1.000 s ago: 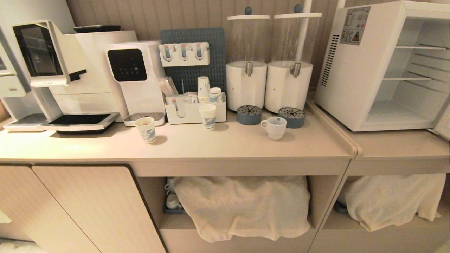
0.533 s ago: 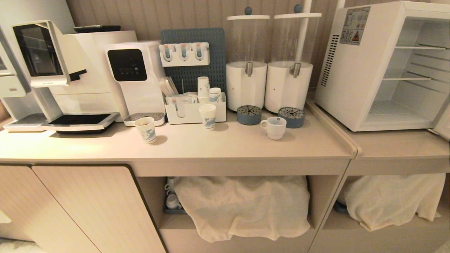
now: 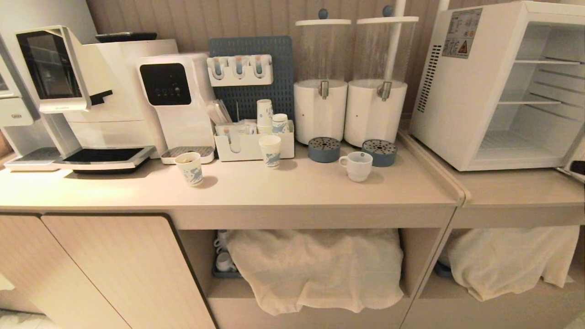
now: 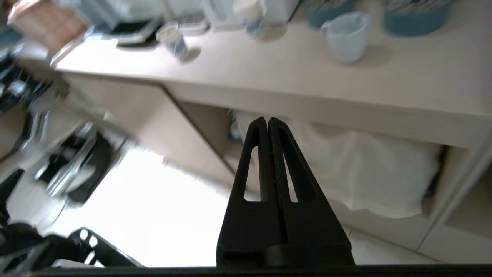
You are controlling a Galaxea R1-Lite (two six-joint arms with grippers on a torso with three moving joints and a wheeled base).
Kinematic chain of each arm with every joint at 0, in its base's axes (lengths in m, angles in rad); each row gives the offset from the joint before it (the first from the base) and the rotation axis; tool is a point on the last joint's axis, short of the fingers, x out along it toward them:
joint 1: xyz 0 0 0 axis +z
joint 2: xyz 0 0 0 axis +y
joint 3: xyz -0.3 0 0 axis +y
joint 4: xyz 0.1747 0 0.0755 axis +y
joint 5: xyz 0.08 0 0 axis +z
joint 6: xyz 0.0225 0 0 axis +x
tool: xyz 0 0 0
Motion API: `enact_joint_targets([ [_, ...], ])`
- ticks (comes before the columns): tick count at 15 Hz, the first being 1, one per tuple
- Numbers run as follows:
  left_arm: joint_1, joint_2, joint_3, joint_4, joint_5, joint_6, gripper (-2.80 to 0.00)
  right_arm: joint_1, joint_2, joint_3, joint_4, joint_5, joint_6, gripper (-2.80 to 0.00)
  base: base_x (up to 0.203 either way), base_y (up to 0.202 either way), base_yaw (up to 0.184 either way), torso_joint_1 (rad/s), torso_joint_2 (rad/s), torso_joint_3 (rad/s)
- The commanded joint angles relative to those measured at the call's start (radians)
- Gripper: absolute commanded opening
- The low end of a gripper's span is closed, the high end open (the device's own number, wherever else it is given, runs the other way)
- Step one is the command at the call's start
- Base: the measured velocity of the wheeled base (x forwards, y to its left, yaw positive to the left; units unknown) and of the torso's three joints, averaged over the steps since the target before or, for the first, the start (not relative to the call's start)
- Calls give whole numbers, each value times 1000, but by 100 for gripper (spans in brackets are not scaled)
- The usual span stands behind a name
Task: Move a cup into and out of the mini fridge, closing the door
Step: Put the ceramic cup in the freezer
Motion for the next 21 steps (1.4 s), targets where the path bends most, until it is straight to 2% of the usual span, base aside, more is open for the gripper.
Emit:
enact_joint_targets([
  [1, 0, -5, 40, -1, 0, 0, -280, -77, 199, 16, -54, 129, -40, -280, 0, 0, 0, 0, 0, 0],
  [2, 0, -5, 40, -1, 0, -2, -280, -97, 268, 34, -103, 156, -87, -280, 0, 0, 0, 0, 0, 0],
  [4, 0, -5, 40, -1, 0, -2, -280, -120, 365, 83, -253, 140, -182, -280, 0, 0, 0, 0, 0, 0],
  [8, 0, -5, 40, -3, 2, -14, -280, -33, 676, 158, -784, -143, -243, -280, 0, 0, 0, 0, 0, 0],
  [10, 0, -5, 40, -4, 2, -14, -280, 21, 808, 156, -922, -253, -263, -280, 0, 0, 0, 0, 0, 0],
  [12, 0, -5, 40, -4, 2, -14, -280, 72, 925, 133, -999, -333, -289, -280, 0, 0, 0, 0, 0, 0],
  [14, 0, -5, 40, -4, 2, -14, -280, 130, 1013, 96, -1051, -379, -305, -280, 0, 0, 0, 0, 0, 0],
  [21, 0, -5, 40, -7, 2, -16, -280, 196, 1195, -4, -1069, -390, -297, -280, 0, 0, 0, 0, 0, 0],
])
